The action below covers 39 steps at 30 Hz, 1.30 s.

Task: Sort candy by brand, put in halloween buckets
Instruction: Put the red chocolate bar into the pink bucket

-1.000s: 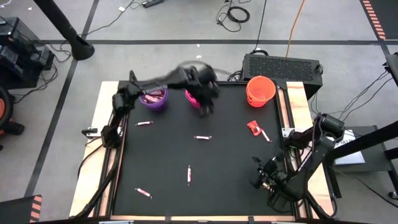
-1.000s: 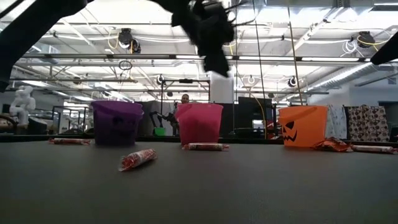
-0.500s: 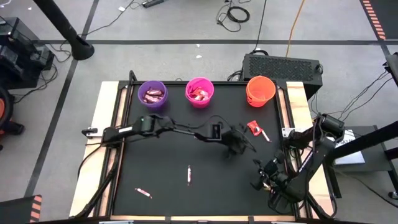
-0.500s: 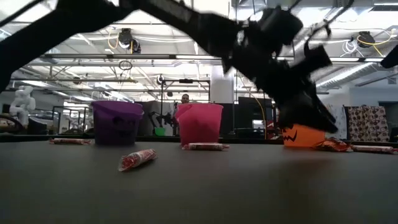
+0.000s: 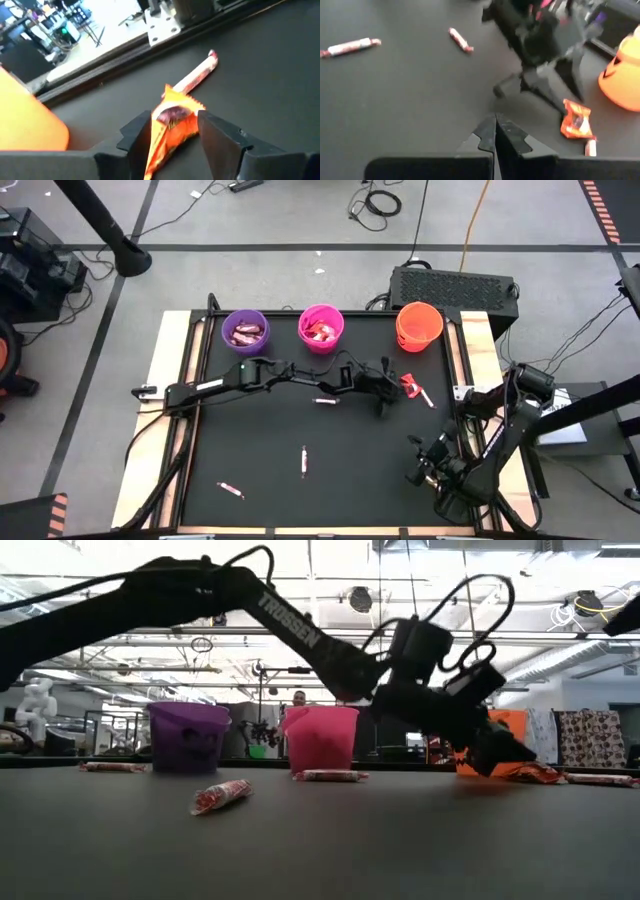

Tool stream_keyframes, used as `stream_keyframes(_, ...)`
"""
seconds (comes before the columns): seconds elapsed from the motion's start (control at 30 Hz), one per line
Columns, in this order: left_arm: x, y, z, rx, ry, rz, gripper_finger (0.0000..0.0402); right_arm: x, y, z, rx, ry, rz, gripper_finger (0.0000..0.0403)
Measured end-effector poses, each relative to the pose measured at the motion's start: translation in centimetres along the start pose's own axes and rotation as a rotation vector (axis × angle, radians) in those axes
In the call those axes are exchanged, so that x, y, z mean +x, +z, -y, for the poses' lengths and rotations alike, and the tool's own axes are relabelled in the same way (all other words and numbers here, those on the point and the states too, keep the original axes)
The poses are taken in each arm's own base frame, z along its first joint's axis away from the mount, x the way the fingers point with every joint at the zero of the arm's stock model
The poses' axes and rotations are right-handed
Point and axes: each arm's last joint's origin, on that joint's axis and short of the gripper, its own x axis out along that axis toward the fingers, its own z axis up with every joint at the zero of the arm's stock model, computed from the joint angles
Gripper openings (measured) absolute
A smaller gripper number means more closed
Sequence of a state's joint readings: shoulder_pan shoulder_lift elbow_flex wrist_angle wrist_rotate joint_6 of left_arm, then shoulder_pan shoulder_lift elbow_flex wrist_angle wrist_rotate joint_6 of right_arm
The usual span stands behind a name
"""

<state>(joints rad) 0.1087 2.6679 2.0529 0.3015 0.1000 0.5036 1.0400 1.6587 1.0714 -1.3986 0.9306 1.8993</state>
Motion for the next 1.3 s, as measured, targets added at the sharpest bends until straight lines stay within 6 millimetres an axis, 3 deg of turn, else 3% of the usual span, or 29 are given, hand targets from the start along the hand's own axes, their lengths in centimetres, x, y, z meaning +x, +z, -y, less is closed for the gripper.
stream_keyframes(0.2, 0.5, -2.1, -1.6, -0.093, -0.004, -0.001, 0.0169, 0.8, 0.7, 0.1, -0.002, -0.046, 0.010, 0.0000)
stream_keyframes(0.57, 0.2, -3.6, -2.5, -0.154, -0.045, -0.097, 0.0169, 2.3, 1.6, 0.0, -0.012, -0.100, -0.006, 0.0000)
stream_keyframes(1.03, 0.2, -3.0, -2.6, -0.149, -0.103, -0.115, 0.0169, 3.2, 2.2, 0.0, -0.038, -0.134, -0.018, 0.0000)
stream_keyframes(1.3, 0.3, -2.1, -3.2, -0.256, -0.101, -0.124, 0.0169, 3.7, 2.5, 0.1, -0.051, -0.155, -0.025, 0.0000)
